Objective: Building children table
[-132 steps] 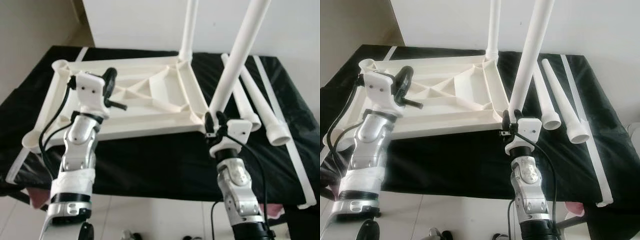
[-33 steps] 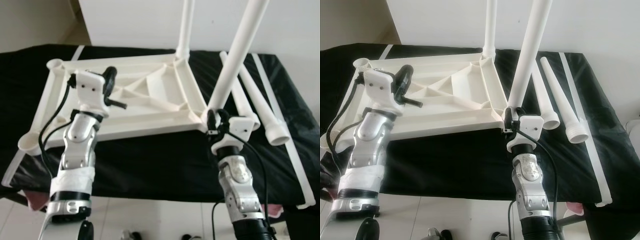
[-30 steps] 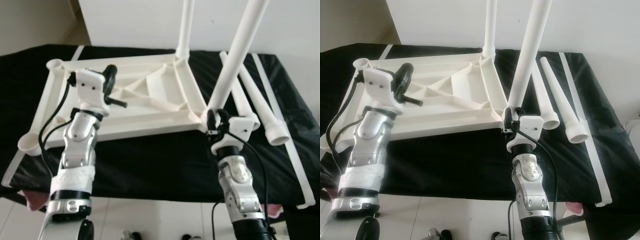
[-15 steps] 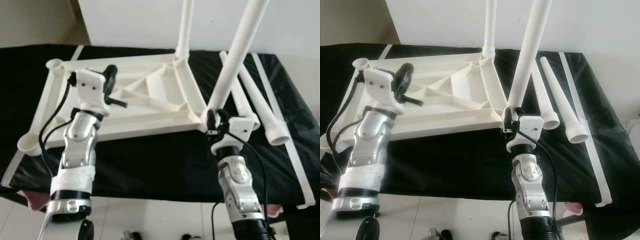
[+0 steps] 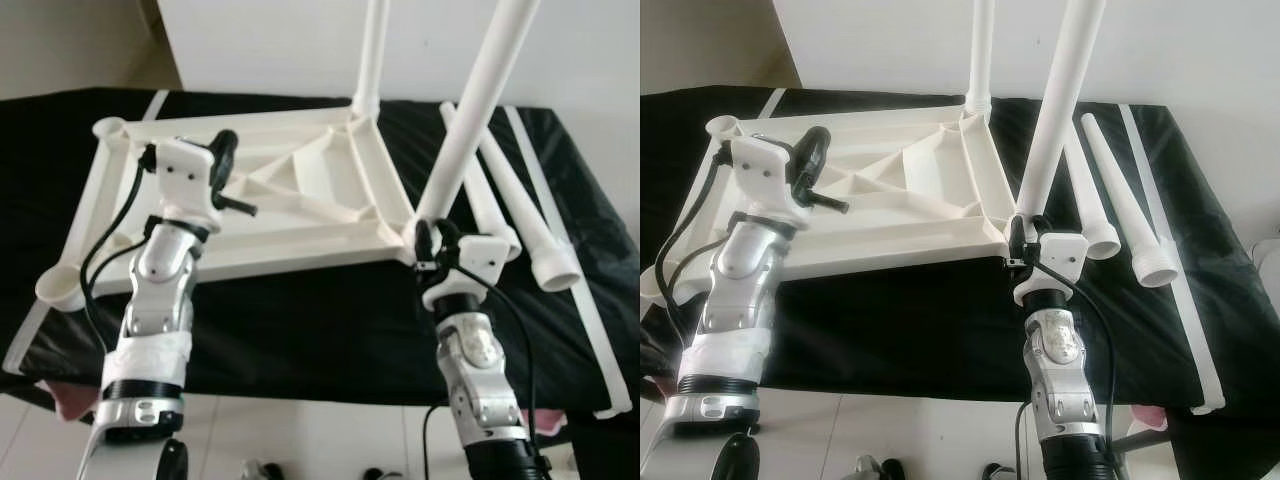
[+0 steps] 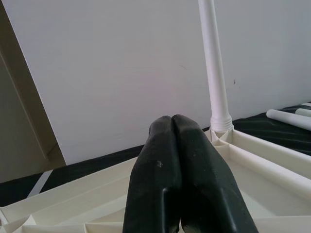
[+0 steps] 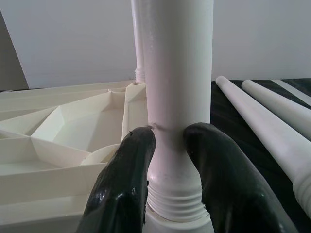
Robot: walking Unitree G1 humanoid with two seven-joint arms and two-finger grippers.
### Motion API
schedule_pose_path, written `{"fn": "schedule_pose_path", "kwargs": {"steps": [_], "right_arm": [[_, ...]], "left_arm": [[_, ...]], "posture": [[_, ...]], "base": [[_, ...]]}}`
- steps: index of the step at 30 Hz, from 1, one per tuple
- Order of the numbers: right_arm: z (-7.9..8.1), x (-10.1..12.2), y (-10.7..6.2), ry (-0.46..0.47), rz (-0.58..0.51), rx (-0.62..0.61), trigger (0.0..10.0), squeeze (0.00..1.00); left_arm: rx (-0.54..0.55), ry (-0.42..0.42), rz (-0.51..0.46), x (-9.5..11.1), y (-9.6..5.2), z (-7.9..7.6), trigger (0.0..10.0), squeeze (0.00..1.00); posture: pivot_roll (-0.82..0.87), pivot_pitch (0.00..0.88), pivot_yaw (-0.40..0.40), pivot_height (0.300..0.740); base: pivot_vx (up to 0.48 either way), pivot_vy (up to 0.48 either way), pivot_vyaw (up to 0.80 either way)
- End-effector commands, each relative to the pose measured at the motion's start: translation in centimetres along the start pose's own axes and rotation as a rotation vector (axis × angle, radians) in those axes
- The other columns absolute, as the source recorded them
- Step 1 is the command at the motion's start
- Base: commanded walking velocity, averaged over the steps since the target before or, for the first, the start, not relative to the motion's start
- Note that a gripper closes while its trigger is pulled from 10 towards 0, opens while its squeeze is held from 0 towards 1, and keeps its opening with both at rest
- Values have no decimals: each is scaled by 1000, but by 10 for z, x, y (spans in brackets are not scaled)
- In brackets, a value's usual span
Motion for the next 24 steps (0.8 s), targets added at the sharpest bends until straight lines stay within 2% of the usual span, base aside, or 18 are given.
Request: {"fn": "schedule_pose_path", "kwargs": {"steps": [1,24], "right_arm": [[0,-2,-2,3,6,-5,10000,0],[-7,-1,-4,-4,4,-32,10000,0]], "left_arm": [[55,0,11,-3,-1,4,10000,0],[58,-8,10,-3,0,4,10000,0]], "posture": [[-91,162,18,740],[-106,177,26,740]], "base": [[0,0,0],[0,0,0]]}}
Point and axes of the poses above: a point about 5 cm out from each wrist's last joint towards the gripper, its own y axis pointing out of the wrist towards the gripper, its own x axis along the axis of the wrist's last joint, z = x × y, the point moved 5 cm from there along y, pointing out of the wrist towards the gripper, and after that the axes turned 4 degrees about -y, right-handed, at the moved point
